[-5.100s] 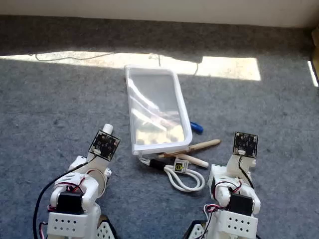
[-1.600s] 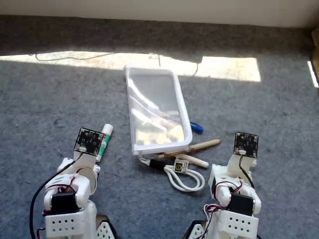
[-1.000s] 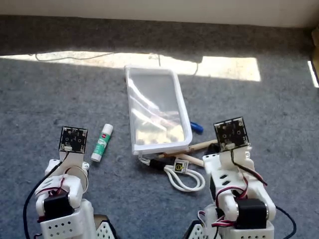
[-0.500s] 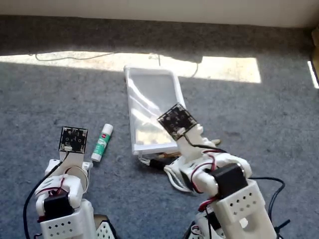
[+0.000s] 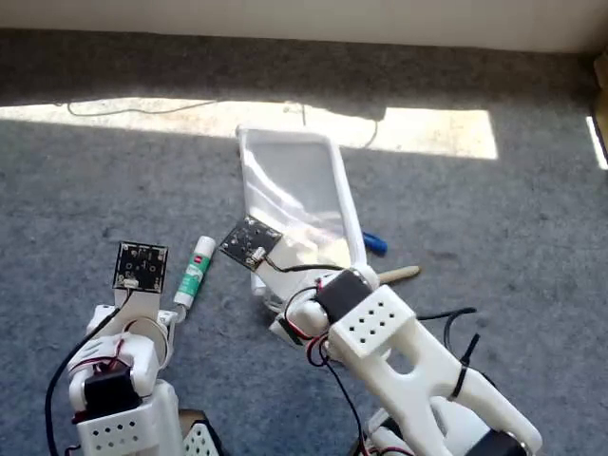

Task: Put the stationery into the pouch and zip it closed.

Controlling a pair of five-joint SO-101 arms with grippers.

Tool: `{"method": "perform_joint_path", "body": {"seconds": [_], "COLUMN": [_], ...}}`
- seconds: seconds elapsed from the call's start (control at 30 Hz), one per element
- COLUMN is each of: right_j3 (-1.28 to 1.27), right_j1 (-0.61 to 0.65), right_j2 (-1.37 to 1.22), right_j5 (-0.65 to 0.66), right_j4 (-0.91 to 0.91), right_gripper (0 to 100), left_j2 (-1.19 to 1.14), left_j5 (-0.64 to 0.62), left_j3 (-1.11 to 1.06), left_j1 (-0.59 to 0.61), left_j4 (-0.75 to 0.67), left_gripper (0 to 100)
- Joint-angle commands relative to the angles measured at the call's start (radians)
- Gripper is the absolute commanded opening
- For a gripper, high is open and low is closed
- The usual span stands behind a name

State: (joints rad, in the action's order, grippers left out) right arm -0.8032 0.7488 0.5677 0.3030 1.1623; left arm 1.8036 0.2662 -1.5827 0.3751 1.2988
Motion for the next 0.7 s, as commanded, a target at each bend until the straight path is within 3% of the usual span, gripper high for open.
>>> {"method": "perform_joint_path", "body": {"seconds": [0.0, 0.43, 0.67], "right_j3": [0.056, 0.064, 0.064], "right_j1": [0.018, 0.010, -0.064], "right_j2": [-0.065, -0.291, -0.337], "right_j5": [0.014, 0.028, 0.084], "right_j4": [-0.070, -0.196, -0.202], "right_gripper": [14.2, 14.2, 14.2], "left_j2": [0.001, 0.001, 0.001], "left_j5": [-0.008, -0.006, -0.005], "left_j3": [0.008, 0.005, 0.005], "left_j1": [0.012, 0.012, 0.012], "left_j4": [0.000, 0.000, 0.000], "left_gripper": [25, 25, 25]}}
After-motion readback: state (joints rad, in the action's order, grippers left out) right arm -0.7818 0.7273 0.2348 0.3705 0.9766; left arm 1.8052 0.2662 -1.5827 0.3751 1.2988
